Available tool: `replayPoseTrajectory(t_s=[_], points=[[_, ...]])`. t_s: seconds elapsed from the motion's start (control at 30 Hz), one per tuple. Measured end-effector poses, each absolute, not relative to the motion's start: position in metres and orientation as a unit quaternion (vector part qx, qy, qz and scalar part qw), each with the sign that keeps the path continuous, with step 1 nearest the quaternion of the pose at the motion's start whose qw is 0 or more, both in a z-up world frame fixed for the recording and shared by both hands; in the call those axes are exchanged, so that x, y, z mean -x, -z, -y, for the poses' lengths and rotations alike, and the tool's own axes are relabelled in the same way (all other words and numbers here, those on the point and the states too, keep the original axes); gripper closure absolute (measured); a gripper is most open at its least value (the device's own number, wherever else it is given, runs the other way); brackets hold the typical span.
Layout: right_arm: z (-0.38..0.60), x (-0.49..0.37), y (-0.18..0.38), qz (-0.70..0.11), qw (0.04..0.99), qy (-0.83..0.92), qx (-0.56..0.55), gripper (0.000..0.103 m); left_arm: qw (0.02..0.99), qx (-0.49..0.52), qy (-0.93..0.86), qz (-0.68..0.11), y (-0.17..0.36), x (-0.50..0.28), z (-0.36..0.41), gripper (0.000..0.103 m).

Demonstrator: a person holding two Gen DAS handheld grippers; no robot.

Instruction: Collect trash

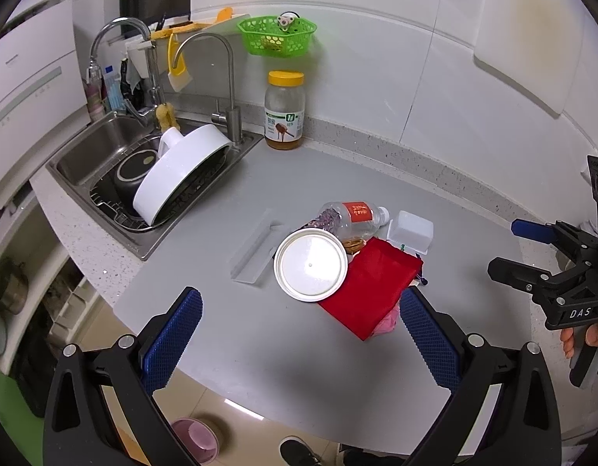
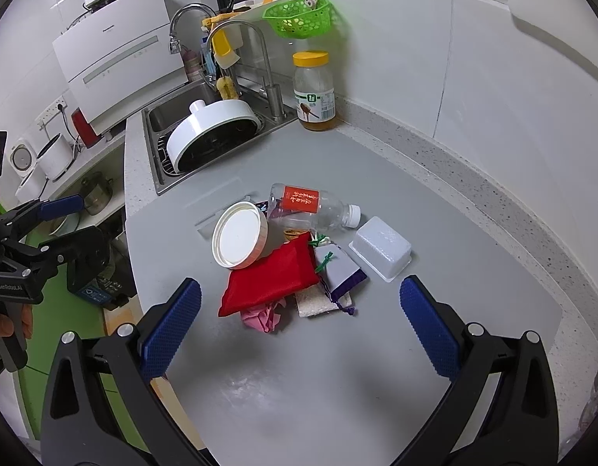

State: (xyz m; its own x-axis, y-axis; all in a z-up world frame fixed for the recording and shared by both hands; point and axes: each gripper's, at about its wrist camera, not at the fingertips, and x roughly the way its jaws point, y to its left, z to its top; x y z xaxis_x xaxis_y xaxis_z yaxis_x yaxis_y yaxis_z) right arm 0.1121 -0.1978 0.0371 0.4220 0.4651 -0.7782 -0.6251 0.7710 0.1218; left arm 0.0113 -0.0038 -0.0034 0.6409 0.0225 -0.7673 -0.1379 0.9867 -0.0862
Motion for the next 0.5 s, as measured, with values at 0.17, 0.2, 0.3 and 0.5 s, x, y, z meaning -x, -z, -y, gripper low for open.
replayPoseTrajectory(t_s=[0.17, 0.2, 0.3, 0.5], points=[[0.1993, -0.1136, -0.0373, -0.429, 0.838, -0.324, 0.091, 0.003, 0.902, 0.069, -0.042, -0.425, 0.0047, -0.0122, 0.0046, 0.006], [0.1993, -0.1140, -0.0372, -0.430, 0.838, -0.323, 0.091, 0.003, 0.902, 0.069, -0.041, -0.425, 0.0049, -0.0118, 0.0043, 0.006], [0.1995, -0.1132, -0.0376, -0.428, 0.839, -0.322, 0.093, 0.003, 0.901, 0.069, -0.042, -0.427, 0.0054, -0.0123, 0.0053, 0.006], [0.2009, -0.1145, -0.0373, -0.430, 0.839, -0.321, 0.093, 0.003, 0.899, 0.072, -0.043, -0.429, 0.0061, -0.0110, 0.0056, 0.006]])
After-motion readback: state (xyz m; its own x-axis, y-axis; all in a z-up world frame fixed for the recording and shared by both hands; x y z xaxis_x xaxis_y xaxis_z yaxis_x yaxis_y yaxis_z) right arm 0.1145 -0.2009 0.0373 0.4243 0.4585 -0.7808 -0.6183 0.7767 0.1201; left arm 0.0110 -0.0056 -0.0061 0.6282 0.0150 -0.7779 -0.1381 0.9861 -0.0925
